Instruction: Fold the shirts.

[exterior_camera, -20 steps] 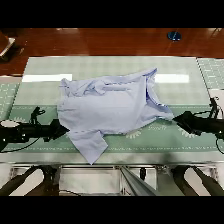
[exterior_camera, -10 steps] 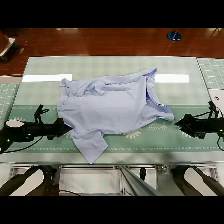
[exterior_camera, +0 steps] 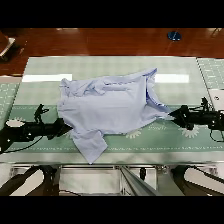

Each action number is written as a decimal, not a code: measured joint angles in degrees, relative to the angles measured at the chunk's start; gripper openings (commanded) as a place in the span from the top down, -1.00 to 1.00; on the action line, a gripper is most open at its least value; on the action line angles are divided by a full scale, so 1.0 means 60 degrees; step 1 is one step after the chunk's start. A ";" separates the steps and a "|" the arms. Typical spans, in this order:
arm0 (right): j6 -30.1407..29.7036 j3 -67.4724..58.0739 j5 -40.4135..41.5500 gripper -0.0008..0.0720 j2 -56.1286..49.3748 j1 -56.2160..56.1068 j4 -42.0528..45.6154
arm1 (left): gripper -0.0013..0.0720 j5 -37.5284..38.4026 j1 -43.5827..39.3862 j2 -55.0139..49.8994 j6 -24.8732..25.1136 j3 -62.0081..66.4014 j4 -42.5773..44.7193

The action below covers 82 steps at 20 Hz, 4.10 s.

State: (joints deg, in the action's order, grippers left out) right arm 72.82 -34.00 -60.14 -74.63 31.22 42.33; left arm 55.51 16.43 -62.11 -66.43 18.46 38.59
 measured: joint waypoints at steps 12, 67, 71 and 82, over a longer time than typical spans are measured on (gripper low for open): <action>-0.0095 -0.5788 -0.1468 0.93 0.0113 -0.0863 -0.0397 | 0.89 0.0750 0.0044 0.0769 -0.0018 0.4867 -0.1898; 0.0634 -0.9296 -0.0437 0.93 -0.4747 -0.2193 -0.0270 | 0.89 -0.2386 -0.1876 -0.4597 -0.3002 0.9038 0.2565; 0.0408 -0.9271 -0.1829 0.93 -0.4692 -0.1749 0.0087 | 0.89 -0.0135 -0.1501 -0.4663 -0.2273 0.9395 0.2645; 0.0703 -0.8215 -0.3034 -0.14 -0.4546 -0.1818 0.1912 | -0.41 0.2692 -0.1304 -0.4659 -0.1683 0.8655 0.3435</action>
State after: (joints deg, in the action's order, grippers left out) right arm 77.03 -83.29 -78.35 -101.91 20.32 53.80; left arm 71.66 8.60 -90.06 -76.53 70.39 59.20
